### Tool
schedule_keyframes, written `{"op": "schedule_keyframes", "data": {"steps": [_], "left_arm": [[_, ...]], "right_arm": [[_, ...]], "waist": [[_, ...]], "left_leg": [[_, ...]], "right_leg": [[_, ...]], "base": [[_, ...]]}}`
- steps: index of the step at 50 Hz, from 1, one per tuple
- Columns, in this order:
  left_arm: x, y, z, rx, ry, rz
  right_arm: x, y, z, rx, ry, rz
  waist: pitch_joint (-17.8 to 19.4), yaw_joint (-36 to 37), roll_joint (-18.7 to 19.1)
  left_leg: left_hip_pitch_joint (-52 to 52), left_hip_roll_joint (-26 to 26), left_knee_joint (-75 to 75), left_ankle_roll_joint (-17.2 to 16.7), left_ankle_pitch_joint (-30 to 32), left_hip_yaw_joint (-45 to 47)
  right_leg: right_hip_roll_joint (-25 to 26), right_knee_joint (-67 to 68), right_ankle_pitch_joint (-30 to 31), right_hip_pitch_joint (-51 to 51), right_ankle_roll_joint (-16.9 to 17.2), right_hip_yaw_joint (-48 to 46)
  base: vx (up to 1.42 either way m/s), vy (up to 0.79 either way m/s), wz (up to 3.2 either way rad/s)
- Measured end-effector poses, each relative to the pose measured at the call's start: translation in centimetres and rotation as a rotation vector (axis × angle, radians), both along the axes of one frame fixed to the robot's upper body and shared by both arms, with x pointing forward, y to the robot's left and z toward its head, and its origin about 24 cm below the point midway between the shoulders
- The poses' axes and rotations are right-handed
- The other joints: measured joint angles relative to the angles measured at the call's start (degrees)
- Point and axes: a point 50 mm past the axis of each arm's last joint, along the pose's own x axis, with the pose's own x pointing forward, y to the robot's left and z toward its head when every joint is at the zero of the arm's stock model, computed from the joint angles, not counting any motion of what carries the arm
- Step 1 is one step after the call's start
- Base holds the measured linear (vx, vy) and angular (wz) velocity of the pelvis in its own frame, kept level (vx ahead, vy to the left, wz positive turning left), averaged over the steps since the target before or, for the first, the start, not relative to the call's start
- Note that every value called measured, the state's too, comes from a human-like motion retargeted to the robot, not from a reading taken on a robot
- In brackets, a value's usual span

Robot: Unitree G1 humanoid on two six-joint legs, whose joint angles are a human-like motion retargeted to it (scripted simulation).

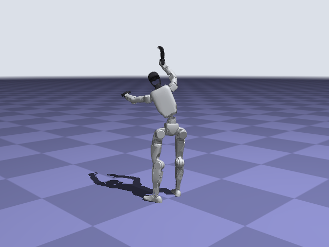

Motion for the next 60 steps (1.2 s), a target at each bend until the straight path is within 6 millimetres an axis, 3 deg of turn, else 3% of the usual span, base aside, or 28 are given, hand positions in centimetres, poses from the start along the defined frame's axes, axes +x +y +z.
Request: {"op": "schedule_keyframes", "data": {"steps": [2, 4, 7, 8, 10, 15, 27, 30, 32, 35, 39, 43, 45, 47, 50, 53, 55, 57, 60], "left_arm": [[-0.1, -0.3, 0.3, -0.008, -0.023, -0.025], [-0.2, -0.7, 0.7, -0.01, -0.038, -0.044], [-0.3, -1.3, 1.1, -0.004, -0.053, -0.068], [-0.2, -1.6, 1.3, -0.001, -0.062, -0.08], [-0.1, -2.5, 1.5, 0.023, -0.077, -0.109], [0.7, -4.8, 1.0, 0.137, -0.033, -0.167], [1.2, -4.1, 0.1, 0.166, 0.056, -0.113], [1.2, -3.7, 0.0, 0.171, 0.069, -0.087], [1.2, -3.3, -0.1, 0.183, 0.07, -0.056], [1.1, -2.7, -0.3, 0.196, 0.077, -0.013], [1.0, -1.7, -0.5, 0.19, 0.081, 0.041], [0.7, -0.8, -0.5, 0.145, 0.075, 0.078], [0.6, -0.5, -0.5, 0.129, 0.069, 0.094], [0.6, -0.3, -0.5, 0.136, 0.062, 0.108], [0.5, -0.1, -0.6, 0.157, 0.052, 0.123], [0.4, 0.4, -0.9, 0.151, 0.067, 0.139], [0.4, 0.8, -1.0, 0.138, 0.077, 0.154], [0.2, 1.2, -1.0, 0.124, 0.082, 0.171], [0.0, 1.4, -0.9, 0.123, 0.083, 0.174]], "right_arm": [[1.0, 6.1, 0.5, -0.169, 0.078, -0.016], [3.2, 12.5, -0.4, -0.375, 0.2, -0.038], [7.7, 21.2, -4.8, -0.744, 0.415, 0.02], [9.0, 23.4, -6.7, -0.847, 0.475, 0.068], [11.1, 25.8, -10.3, -0.959, 0.57, 0.169], [15.7, 25.5, -16.0, -0.906, 0.75, 0.242], [19.6, 24.1, -19.3, -0.889, 0.915, 0.158], [21.4, 23.3, -21.8, -0.867, 0.998, 0.208], [22.7, 22.5, -24.5, -0.84, 1.072, 0.283], [24.9, 20.8, -31.0, -0.773, 1.254, 0.438], [26.2, 16.9, -43.9, -0.474, 1.645, 0.785], [23.6, 10.0, -56.6, 0.286, 1.915, 1.096], [21.3, 4.7, -61.0, 0.719, 1.916, 1.053], [19.0, -2.0, -63.3, 1.1, 1.794, 0.87], [15.2, -12.0, -62.5, 1.456, 1.399, 0.564], [12.8, -19.9, -57.2, 1.427, 1.01, 0.354], [11.4, -24.1, -52.2, 1.323, 0.817, 0.233], [10.1, -27.4, -45.4, 1.173, 0.706, 0.073], [6.6, -28.5, -33.3, 1.003, 0.4, -0.147]], "waist": [[0.91, 0.11, 0.27], [1.9, 0.34, 0.6], [3.76, 1.43, 1.13], [4.65, 2.0, 1.32], [6.44, 3.56, 1.73], [8.44, 7.48, 4.15], [5.85, 5.2, 8.51], [5.98, 5.09, 8.66], [6.38, 4.69, 7.91], [6.64, 4.13, 7.01], [6.76, 3.02, 6.0], [6.71, 1.41, 5.32], [6.34, 0.43, 5.02], [5.64, -0.55, 4.77], [4.31, -1.87, 4.34], [2.36, -2.94, 3.58], [1.14, -3.35, 2.98], [0.37, -3.5, 2.4], [-0.21, -3.29, 2.05]], "left_leg": [[-1.07, -0.26, -0.18, -0.01, 0.28, -1.41], [-2.08, -0.54, -0.42, -0.01, 0.53, -2.89], [-3.47, -0.94, -0.85, 0.2, 0.91, -5.12], [-3.94, -1.12, -1.01, 0.41, 1.07, -5.89], [-4.97, -1.44, -1.53, 0.72, 1.59, -7.38], [-7.23, -1.57, -3.78, -0.02, 3.53, -10.08], [-7.14, -3.88, -4.35, -0.06, 3.1, -11.58], [-5.34, -3.76, -3.77, 0.6, 2.2, -10.33], [-4.54, -3.79, -2.5, 1.28, 1.29, -9.6], [-3.68, -3.48, -0.6, 1.92, 0.04, -8.27], [-2.8, -2.91, 0.63, 2.18, -0.8, -6.49], [-2.1, -2.27, 0.56, 2.1, -0.86, -5.05], [-1.75, -1.92, 0.25, 1.9, -0.74, -4.46], [-1.35, -1.54, -0.16, 1.55, -0.6, -3.9], [-0.6, -1.04, -0.78, 1.1, -0.41, -3.02], [0.47, -0.55, -1.26, 0.91, -0.39, -1.8], [1.15, -0.4, -1.54, 0.85, -0.42, -1.0], [1.69, -0.49, -1.74, 0.98, -0.47, -0.35], [2.37, -0.46, -1.69, 1.01, -0.59, 0.4]], "right_leg": [[-0.74, 0.34, -0.34, -0.46, 0.0, -1.09], [-1.52, 0.76, -0.79, -0.89, 0.0, -2.23], [-2.6, 1.31, -1.41, -1.41, 0.0, -3.99], [-2.95, 1.43, -1.54, -1.55, 0.0, -4.59], [-3.46, 1.53, -1.67, -1.96, 0.0, -5.96], [-3.5, 1.32, -1.69, -3.32, 0.0, -9.14], [-6.37, 2.1, -3.61, -2.71, 0.0, -9.84], [-6.32, 2.5, -4.31, -1.67, 0.0, -8.38], [-6.51, 2.81, -4.68, -1.01, 0.0, -7.46], [-6.41, 3.1, -5.06, -0.4, 0.0, -6.06], [-5.71, 3.0, -5.14, -0.1, 0.0, -4.59], [-4.57, 2.55, -4.87, -0.08, 0.0, -3.78], [-3.9, 2.34, -4.72, -0.09, 0.0, -3.56], [-3.2, 2.2, -4.6, -0.07, 0.0, -3.4], [-2.2, 2.05, -4.39, 0.03, 0.0, -3.09], [-1.21, 1.91, -4.07, 0.3, 0.0, -2.36], [-0.73, 1.79, -3.83, 0.48, 0.0, -1.8], [-0.52, 1.66, -3.56, 0.65, 0.0, -1.24], [-0.25, 1.51, -3.21, 0.97, 0.0, -0.54]], "base": [[-0.02, 0.03, 0.68], [-0.01, 0.03, 0.71], [-0.01, 0.02, 0.7], [-0.02, 0.01, 0.68], [-0.03, -0.01, 0.68], [-0.02, -0.03, 0.55], [0.05, 0.05, 0.14], [0.1, 0.0, -0.43], [0.06, 0.0, -0.44], [0.06, -0.01, -0.47], [0.05, -0.03, -0.44], [0.04, -0.04, -0.34], [0.03, -0.05, -0.27], [0.03, -0.05, -0.24], [0.03, -0.04, -0.26], [0.02, -0.02, -0.34], [0.01, -0.01, -0.34], [0.0, 0.0, -0.31], [0.0, 0.0, -0.23]]}}
